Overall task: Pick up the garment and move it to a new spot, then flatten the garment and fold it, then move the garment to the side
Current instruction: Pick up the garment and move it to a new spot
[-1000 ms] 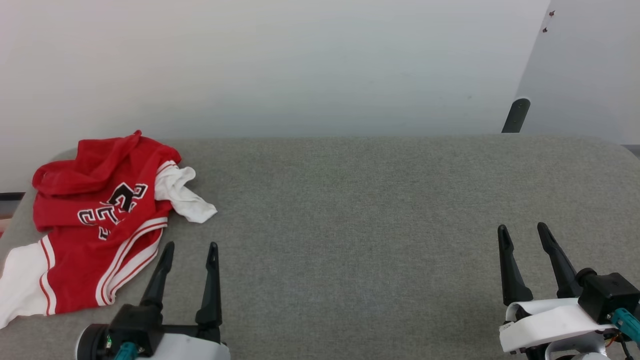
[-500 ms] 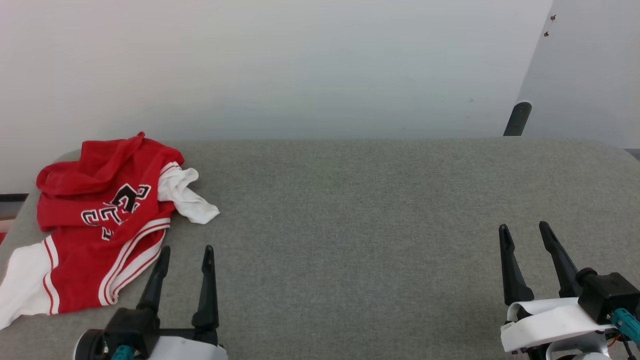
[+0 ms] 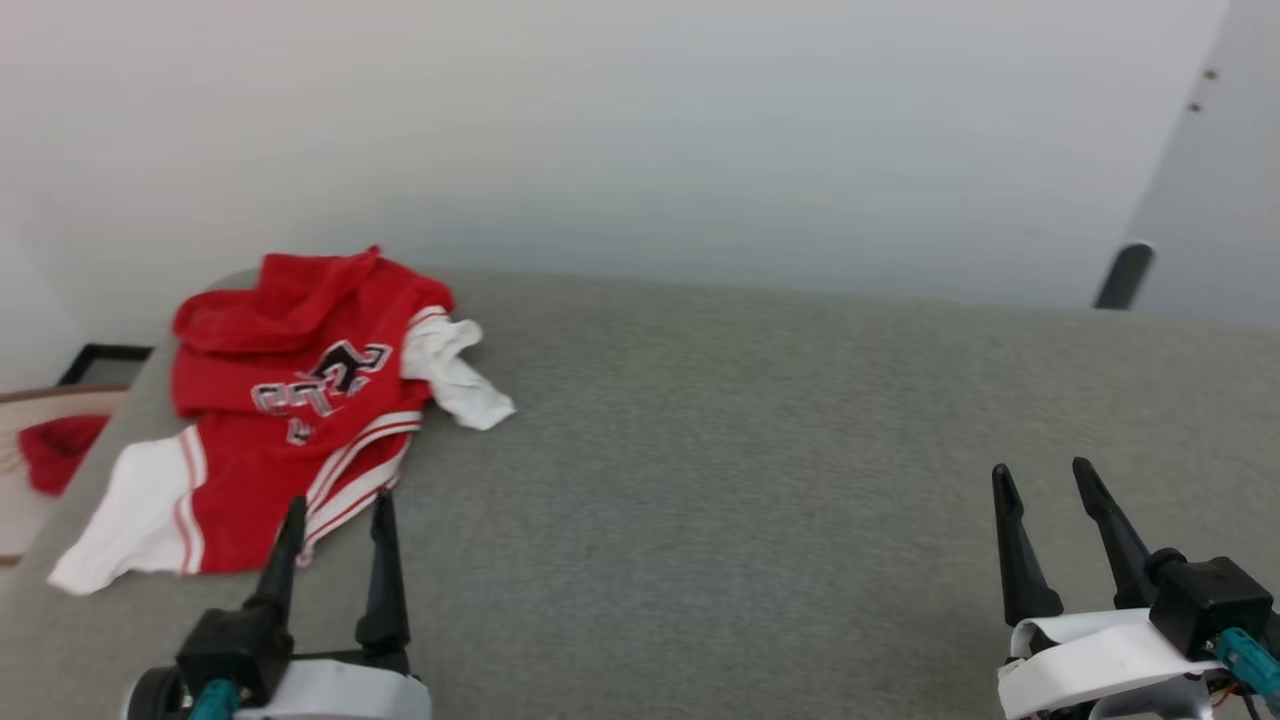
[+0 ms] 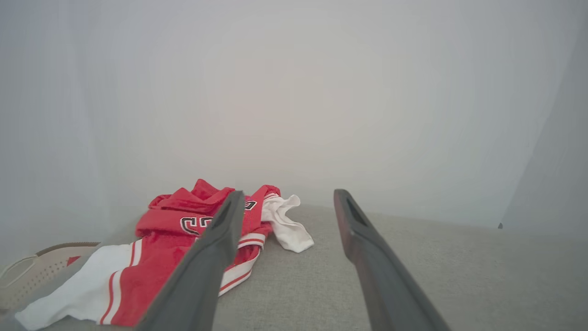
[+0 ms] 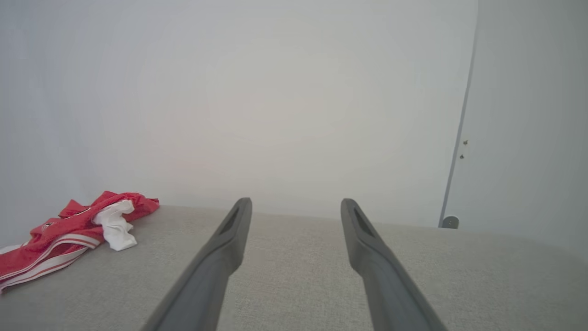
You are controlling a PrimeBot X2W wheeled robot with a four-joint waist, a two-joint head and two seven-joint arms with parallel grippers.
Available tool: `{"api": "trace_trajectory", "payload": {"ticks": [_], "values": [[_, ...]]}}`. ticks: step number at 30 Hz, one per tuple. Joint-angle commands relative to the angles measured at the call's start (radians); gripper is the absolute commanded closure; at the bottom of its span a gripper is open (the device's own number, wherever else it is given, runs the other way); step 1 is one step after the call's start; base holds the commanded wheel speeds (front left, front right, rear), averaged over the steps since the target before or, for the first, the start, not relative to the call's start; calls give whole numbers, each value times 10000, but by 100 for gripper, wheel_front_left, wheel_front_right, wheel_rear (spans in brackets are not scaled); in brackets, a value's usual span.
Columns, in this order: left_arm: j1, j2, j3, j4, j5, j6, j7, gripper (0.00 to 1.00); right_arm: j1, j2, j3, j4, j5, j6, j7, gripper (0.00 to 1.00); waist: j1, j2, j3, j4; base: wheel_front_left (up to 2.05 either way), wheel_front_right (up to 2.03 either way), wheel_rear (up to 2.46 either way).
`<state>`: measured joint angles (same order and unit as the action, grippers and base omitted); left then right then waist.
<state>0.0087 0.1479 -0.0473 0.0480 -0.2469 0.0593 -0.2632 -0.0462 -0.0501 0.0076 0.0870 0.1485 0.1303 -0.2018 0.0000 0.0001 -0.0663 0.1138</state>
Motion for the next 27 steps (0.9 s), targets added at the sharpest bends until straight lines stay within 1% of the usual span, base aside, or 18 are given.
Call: {"api": "trace_trajectory", "payload": {"ticks": [1,4,8,11,14,20,22,25,26,27], "values": [[-79,78,69,40,-53,41,19,0,131,-5,48,-26,52,8,7,0,0,-1,-143,730,0,0,0],[-133,179,121,90,-50,88,76,0,117,-2,214,22,126,8,6,0,0,-1,-208,1283,0,0,0],[-87,302,299,22,-145,161,159,0,-25,-6,488,123,221,8,-13,0,0,-1,-273,1836,0,0,0],[-54,400,395,-59,-270,169,299,0,-100,-6,584,221,335,8,-58,0,0,-1,-303,2135,0,0,0],[-58,398,449,-163,-401,156,424,0,-124,-5,604,289,377,8,-91,0,0,-1,-286,2290,0,0,0],[-496,589,450,-350,-717,-38,1009,0,-195,-9,609,262,256,8,-35,0,0,-1,-2,2213,0,0,0],[-778,685,548,-336,-985,-150,1332,0,-230,-6,583,204,194,8,22,0,0,-1,188,2069,0,0,0],[-1425,942,792,-357,-1494,-380,1915,0,-477,-8,669,2,20,8,160,0,0,-1,762,1665,0,0,0],[-1425,942,792,-357,-1494,-380,1915,0,-477,-8,669,2,20,8,160,0,0,-1,762,1665,0,0,0],[-1649,1073,868,-317,-1682,-493,2206,0,-541,-12,686,-61,-36,8,191,0,0,-1,970,1517,0,0,0]]}}
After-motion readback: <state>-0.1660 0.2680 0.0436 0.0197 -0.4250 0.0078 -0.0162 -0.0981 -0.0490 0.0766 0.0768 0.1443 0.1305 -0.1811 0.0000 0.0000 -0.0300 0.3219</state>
